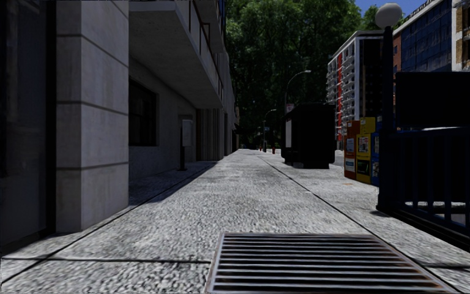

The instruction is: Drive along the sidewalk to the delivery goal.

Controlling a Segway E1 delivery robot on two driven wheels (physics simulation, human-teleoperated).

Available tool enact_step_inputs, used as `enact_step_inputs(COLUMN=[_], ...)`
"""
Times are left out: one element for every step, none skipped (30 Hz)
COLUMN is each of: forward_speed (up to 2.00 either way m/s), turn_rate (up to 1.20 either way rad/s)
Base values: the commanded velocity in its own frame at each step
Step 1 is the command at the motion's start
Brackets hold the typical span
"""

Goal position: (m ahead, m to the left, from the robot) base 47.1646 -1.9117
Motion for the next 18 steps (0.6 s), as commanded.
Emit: enact_step_inputs(forward_speed=[2.00, 2.00, 2.00, 2.00, 2.00, 2.00, 2.00, 2.00, 2.00, 2.00, 2.00, 2.00, 2.00, 2.00, 2.00, 2.00, 2.00, 2.00], turn_rate=[0.00, 0.00, 0.00, 0.00, 0.00, 0.00, 0.00, 0.00, 0.00, 0.00, 0.00, 0.00, 0.00, 0.00, 0.00, 0.00, -0.09, -0.22])
